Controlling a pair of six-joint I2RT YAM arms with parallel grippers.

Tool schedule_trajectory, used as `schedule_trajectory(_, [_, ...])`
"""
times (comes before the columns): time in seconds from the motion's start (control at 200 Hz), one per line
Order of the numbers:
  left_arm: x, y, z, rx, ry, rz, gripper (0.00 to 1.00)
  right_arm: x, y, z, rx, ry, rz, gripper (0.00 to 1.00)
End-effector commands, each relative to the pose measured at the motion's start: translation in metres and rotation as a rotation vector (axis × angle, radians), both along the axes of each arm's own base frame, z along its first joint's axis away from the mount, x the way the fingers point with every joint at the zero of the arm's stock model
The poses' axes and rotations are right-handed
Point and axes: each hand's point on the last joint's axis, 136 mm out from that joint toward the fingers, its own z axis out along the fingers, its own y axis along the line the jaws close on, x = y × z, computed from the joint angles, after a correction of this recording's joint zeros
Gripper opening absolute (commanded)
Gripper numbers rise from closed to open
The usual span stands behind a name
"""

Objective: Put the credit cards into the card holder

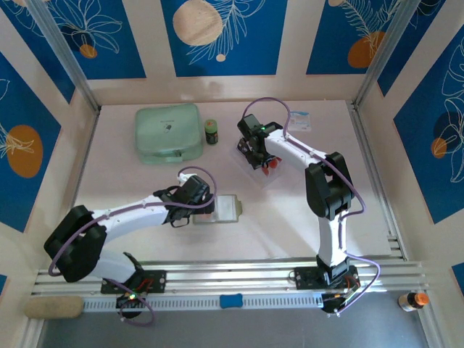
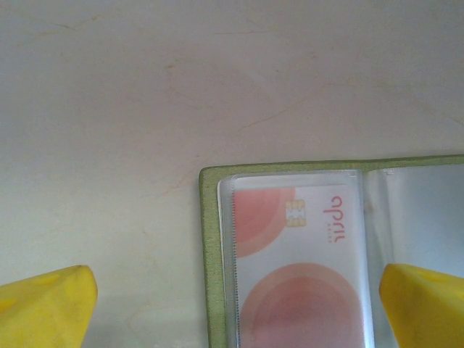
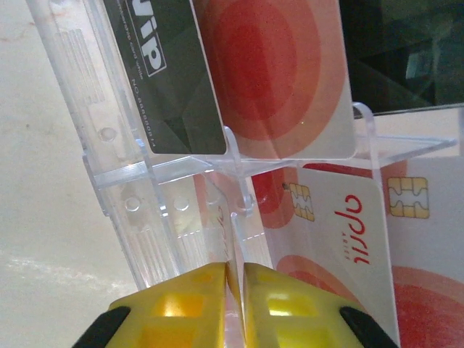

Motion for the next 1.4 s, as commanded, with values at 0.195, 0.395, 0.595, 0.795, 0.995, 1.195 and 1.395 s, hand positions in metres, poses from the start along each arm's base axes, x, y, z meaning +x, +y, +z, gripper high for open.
schedule_trajectory(0.195, [0.004, -0.003, 0.006, -0.032, -0.014, 0.007, 1.0, -0.004, 0.002, 0.016, 0.024, -0.008, 0.015, 0.14])
schedule_trajectory(0.395, [0.004, -0.003, 0.007, -0.034, -0.015, 0.008, 1.0, -0.006, 0.001, 0.018, 0.029, -0.013, 0.012, 0.14])
schedule_trajectory(0.595, [0.005, -0.005, 0.008, -0.04, -0.017, 0.005, 1.0, -0.008, 0.002, 0.018, 0.039, -0.006, 0.011, 0.1])
schedule_trajectory(0.795, [0.005, -0.005, 0.008, -0.041, -0.015, 0.006, 1.0, -0.01, 0.001, 0.025, 0.045, -0.015, 0.017, 0.0])
schedule_trajectory(0.995, [0.005, -0.005, 0.012, -0.041, -0.024, 0.002, 1.0, -0.013, 0.003, 0.046, 0.082, -0.042, 0.014, 0.0])
schedule_trajectory(1.195, [0.007, -0.004, 0.022, -0.041, -0.049, -0.006, 1.0, -0.022, 0.01, 0.075, 0.16, -0.067, 0.003, 0.0])
schedule_trajectory(1.395, [0.01, -0.004, 0.029, -0.008, -0.061, -0.036, 1.0, -0.039, 0.022, 0.097, 0.291, -0.075, -0.024, 0.0])
